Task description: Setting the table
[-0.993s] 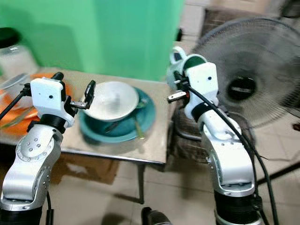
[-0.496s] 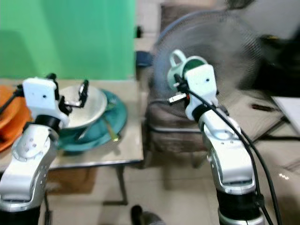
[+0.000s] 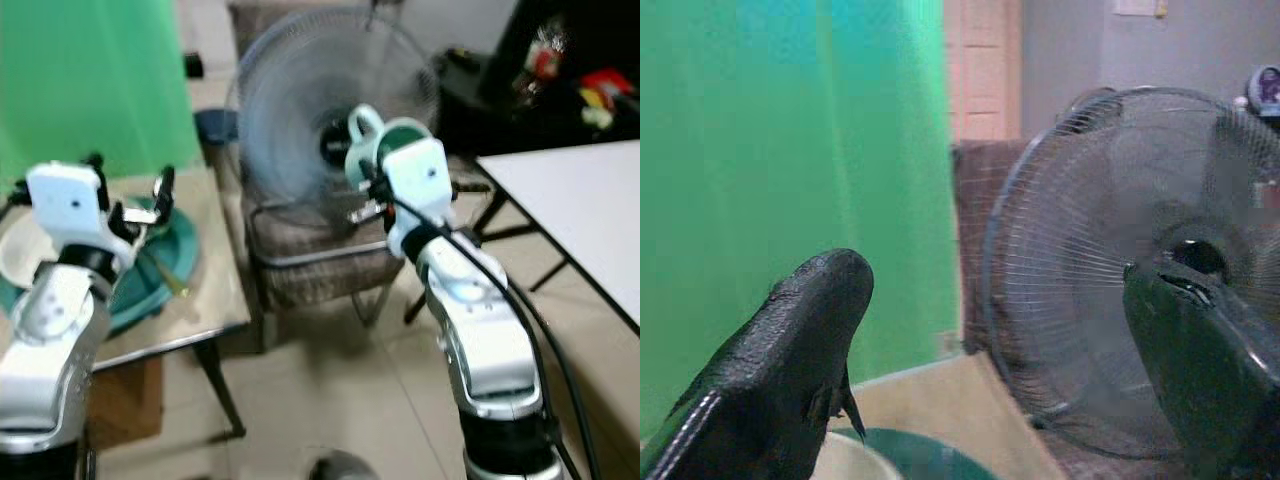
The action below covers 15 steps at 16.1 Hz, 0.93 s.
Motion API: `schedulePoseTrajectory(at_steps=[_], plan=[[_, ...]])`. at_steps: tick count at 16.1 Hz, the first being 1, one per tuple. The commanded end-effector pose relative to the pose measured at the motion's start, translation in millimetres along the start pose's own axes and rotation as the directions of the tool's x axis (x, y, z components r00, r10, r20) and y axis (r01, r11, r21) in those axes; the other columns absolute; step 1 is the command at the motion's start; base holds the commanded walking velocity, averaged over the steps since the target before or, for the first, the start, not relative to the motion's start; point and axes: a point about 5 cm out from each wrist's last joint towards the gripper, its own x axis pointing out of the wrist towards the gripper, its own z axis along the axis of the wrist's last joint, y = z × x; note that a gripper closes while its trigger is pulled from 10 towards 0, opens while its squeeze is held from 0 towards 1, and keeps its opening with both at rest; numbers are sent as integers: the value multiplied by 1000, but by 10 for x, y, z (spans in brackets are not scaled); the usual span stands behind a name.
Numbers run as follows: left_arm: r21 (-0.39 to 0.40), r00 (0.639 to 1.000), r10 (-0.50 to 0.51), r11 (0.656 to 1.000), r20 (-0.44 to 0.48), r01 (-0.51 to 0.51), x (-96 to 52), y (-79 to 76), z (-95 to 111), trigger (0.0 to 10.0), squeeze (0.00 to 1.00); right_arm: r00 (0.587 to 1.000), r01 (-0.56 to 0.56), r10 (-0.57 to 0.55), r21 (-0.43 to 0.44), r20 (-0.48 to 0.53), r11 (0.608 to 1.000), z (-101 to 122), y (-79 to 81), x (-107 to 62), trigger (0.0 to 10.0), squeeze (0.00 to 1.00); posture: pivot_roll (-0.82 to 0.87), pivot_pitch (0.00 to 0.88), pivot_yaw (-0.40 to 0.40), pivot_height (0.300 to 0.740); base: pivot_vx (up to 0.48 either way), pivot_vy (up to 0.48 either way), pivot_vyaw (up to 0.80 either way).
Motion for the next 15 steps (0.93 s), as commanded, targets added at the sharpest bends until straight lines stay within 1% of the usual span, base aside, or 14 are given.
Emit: schedulePoseTrajectory(at_steps=[1, 2, 4, 8, 11, 15], plan=[[-9, 1000, -12, 1000, 0, 12, 1, -34, 9, 10000, 0, 1000, 17, -17, -12, 1, 1000, 14, -42, -22, 10000, 0, 1, 62, -22, 740, 0, 0, -800], [-10, 1000, -4, 1000, 13, 4, 4, -23, 23, 10000, 0, 1000, 21, -21, -16, 1, 1000, 12, -46, -28, 10000, 0, 0, 58, -24, 740, 0, 0, -800], [-36, 1000, 11, 999, 16, -10, 9, -7, 37, 10000, 0, 1000, 21, -21, -18, 1, 1000, 15, -52, -26, 10000, 0, 0, 57, -30, 740, 0, 0, -800], [-21, 1000, 1, 1000, 2, -1, -8, -18, 18, 10000, 0, 1000, 6, -6, -16, 1, 1000, 13, -29, -16, 10000, 0, 3, 57, -35, 740, 0, 0, -800], [-9, 1000, 4, 1000, -7, -5, -7, -6, 9, 10000, 0, 1000, 14, -14, -1, -6, 1000, -5, -19, -27, 10000, 0, 2, 59, -33, 740, 0, 0, -800], [-9, 1000, -7, 1000, -12, 7, -10, -43, -7, 10000, 0, 1000, 21, -21, -2, -20, 1000, -27, -35, -51, 10000, 0, -8, 57, -38, 740, 0, 0, -800]])
